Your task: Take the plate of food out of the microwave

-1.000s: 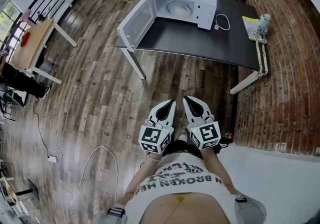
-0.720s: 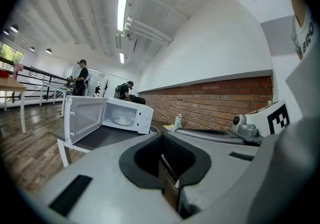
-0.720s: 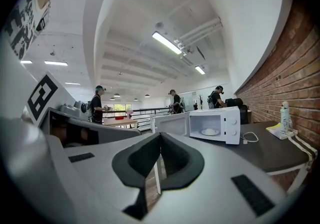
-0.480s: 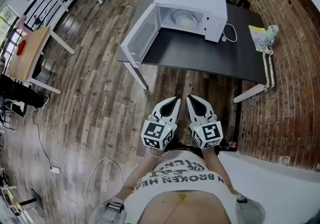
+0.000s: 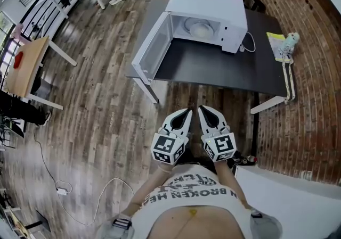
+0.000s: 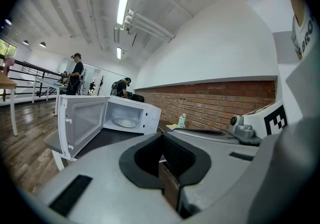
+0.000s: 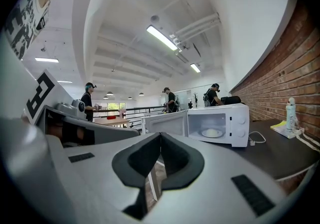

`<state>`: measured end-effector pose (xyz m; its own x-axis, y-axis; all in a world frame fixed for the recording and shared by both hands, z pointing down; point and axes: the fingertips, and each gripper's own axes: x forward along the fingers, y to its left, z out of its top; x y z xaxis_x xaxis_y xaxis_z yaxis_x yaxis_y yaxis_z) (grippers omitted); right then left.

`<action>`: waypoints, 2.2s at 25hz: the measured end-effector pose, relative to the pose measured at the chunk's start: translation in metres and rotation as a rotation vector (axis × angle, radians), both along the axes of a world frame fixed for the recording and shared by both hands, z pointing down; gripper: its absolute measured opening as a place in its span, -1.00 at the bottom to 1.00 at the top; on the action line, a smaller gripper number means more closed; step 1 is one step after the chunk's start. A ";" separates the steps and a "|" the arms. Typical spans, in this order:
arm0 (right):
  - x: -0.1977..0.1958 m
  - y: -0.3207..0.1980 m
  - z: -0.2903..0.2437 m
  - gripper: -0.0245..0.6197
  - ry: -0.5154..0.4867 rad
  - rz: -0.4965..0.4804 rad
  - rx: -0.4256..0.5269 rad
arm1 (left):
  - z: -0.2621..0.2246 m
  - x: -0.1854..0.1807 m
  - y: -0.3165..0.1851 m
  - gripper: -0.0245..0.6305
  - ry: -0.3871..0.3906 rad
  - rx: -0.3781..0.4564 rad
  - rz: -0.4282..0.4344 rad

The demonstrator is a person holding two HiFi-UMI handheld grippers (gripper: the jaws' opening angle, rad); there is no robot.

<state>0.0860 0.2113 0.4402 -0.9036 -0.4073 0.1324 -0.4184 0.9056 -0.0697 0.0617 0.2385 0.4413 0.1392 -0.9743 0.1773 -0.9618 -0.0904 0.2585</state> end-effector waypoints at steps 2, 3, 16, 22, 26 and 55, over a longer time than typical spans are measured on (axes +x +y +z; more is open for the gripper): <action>-0.008 -0.002 0.000 -0.90 -0.017 0.012 -0.014 | 0.000 -0.009 0.000 -0.91 -0.003 0.002 0.002; -0.012 -0.002 0.001 -0.90 -0.022 0.015 -0.024 | 0.001 -0.013 0.001 -0.91 -0.001 0.000 0.000; -0.039 -0.039 0.013 -0.90 -0.001 0.042 -0.046 | 0.016 -0.050 -0.032 -0.91 0.020 -0.035 -0.012; -0.069 -0.088 0.011 -0.90 -0.012 0.010 -0.050 | 0.016 -0.068 -0.079 -0.91 0.024 -0.036 -0.016; -0.088 -0.127 0.005 -0.90 -0.011 -0.023 -0.042 | 0.008 -0.085 -0.120 -0.91 0.011 -0.024 -0.036; -0.106 -0.303 0.009 -0.90 -0.016 -0.083 -0.088 | 0.017 -0.097 -0.294 -0.91 -0.002 -0.049 -0.089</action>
<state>-0.0196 -0.0921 0.4490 -0.9361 -0.3185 0.1494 -0.3405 0.9271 -0.1570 -0.0354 -0.0559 0.4584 0.0520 -0.9729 0.2252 -0.9660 0.0082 0.2585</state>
